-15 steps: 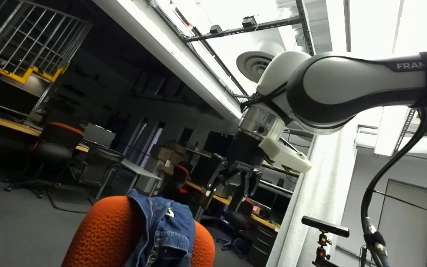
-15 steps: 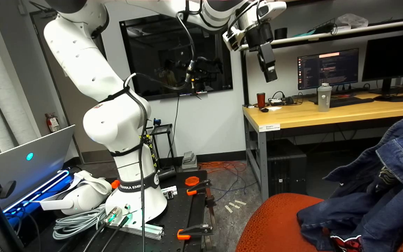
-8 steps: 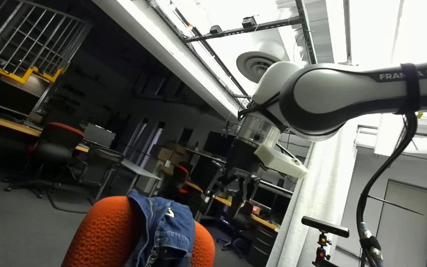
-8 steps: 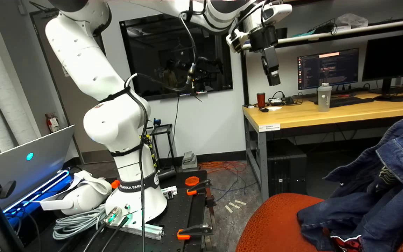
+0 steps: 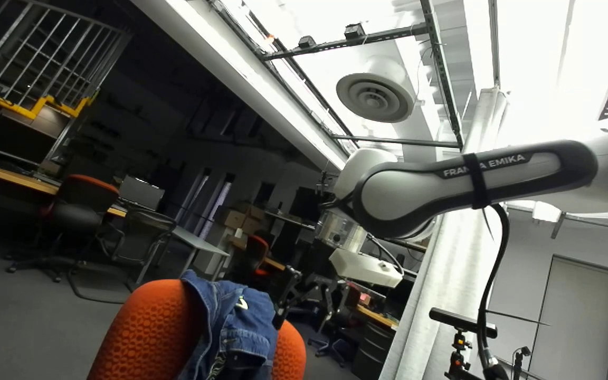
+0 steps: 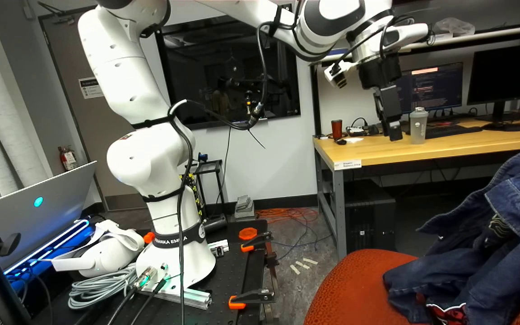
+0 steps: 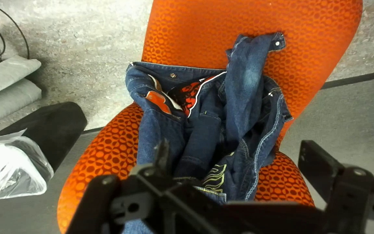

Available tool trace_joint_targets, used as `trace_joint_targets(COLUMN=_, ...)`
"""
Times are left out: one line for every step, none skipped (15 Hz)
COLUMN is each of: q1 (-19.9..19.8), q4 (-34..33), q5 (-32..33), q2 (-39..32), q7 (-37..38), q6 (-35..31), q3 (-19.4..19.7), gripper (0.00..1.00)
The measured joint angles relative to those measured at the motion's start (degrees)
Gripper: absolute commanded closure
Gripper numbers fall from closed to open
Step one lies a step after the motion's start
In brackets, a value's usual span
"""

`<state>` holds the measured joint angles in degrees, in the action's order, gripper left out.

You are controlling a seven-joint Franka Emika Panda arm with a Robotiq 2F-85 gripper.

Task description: Remove the jacket from the top rall and place it on the seat

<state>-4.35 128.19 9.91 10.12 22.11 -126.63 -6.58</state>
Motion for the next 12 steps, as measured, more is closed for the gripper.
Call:
trace_joint_targets(q1=0.01, q4=-0.52, q5=0.0, q2=-1.81, q7=-0.03, q6=-1.9, q3=0.49, gripper=0.0)
trace_joint_targets(q1=0.07, q4=-1.03, q5=0.0, q2=-3.58, q7=-0.03, q6=-3.95, q3=0.78, gripper=0.0)
trace_joint_targets(q1=0.25, q4=-1.56, q5=0.0, q2=-5.15, q7=-0.03, q6=-5.86, q3=0.95, gripper=0.0)
trace_joint_targets(q1=0.48, q4=-2.11, q5=0.0, q2=-6.54, q7=-0.02, q6=-7.57, q3=1.0, gripper=0.0)
trace_joint_targets(q1=0.75, q4=-2.67, q5=0.0, q2=-7.79, q7=0.01, q6=-9.11, q3=1.01, gripper=0.0)
trace_joint_targets(q1=1.06, q4=-3.25, q5=0.0, q2=-8.88, q7=0.06, q6=-10.51, q3=1.02, gripper=0.0)
trace_joint_targets(q1=1.37, q4=-3.85, q5=0.11, q2=-9.91, q7=0.18, q6=-11.93, q3=1.06, gripper=0.0)
trace_joint_targets(q1=1.68, q4=-4.41, q5=0.36, q2=-10.84, q7=0.33, q6=-13.32, q3=1.16, gripper=0.0)
trace_joint_targets(q1=1.96, q4=-4.98, q5=1.09, q2=-11.78, q7=0.8, q6=-14.7, q3=1.36, gripper=0.0)
trace_joint_targets(q1=2.17, q4=-5.45, q5=1.97, q2=-12.62, q7=1.44, q6=-15.9, q3=1.64, gripper=0.0)
trace_joint_targets(q1=2.35, q4=-5.89, q5=2.91, q2=-13.47, q7=2.18, q6=-16.89, q3=2.06, gripper=0.0)
trace_joint_targets(q1=2.52, q4=-6.38, q5=3.97, q2=-14.33, q7=3.03, q6=-17.67, q3=2.58, gripper=0.0)
